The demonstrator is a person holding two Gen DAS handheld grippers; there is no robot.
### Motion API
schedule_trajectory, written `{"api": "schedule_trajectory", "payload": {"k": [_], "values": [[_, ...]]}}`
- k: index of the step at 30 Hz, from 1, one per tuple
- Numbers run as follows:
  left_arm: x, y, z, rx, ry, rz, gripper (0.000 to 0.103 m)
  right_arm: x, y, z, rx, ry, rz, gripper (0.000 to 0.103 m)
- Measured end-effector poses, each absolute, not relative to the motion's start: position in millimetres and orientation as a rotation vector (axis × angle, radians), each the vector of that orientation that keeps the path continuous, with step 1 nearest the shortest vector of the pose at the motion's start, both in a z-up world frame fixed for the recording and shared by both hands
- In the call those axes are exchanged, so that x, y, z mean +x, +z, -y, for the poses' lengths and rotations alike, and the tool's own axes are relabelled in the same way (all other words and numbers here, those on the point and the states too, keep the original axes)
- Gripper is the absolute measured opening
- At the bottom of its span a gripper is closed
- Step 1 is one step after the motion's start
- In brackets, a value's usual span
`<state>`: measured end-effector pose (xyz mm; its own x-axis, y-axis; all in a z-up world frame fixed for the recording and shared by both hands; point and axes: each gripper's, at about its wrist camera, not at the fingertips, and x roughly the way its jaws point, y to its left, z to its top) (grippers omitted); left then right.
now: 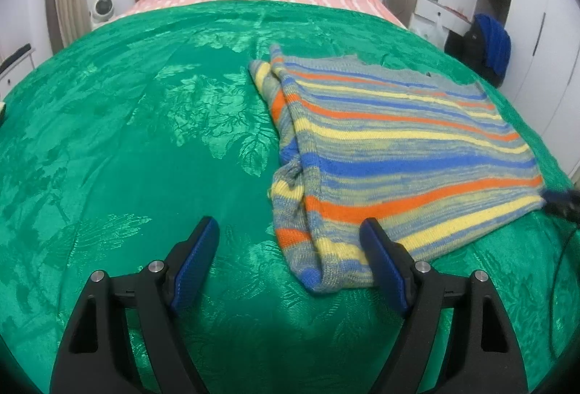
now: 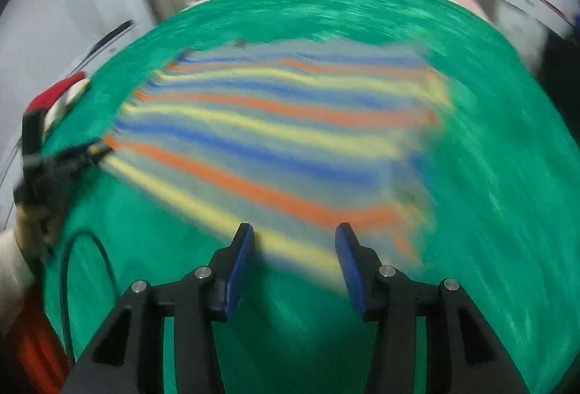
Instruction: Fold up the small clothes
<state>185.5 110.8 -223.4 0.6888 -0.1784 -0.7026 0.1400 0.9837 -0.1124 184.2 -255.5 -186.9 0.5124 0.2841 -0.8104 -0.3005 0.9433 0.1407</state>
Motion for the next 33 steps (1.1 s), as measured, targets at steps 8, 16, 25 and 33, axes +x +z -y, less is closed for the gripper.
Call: {"api": "schedule_trajectory", "payload": {"k": [8, 16, 25, 33], "values": [[186, -216, -111, -0.031, -0.115, -0.809, 0.092, 118, -180, 340, 0.14, 0.123, -0.834, 0.063], [149, -184, -166, -0.146, 0.042, -0.709, 0.098, 120, -195, 345, 0.175, 0.064, -0.77, 0.071], [151, -231, -197, -0.212, 0.106, -0.751, 0.101, 118, -211, 357, 0.252, 0.138, -0.732, 0.08], [149, -230, -199, -0.214, 0.103, -0.734, 0.101, 112, -213, 362, 0.279, 0.159, -0.699, 0.08]]}}
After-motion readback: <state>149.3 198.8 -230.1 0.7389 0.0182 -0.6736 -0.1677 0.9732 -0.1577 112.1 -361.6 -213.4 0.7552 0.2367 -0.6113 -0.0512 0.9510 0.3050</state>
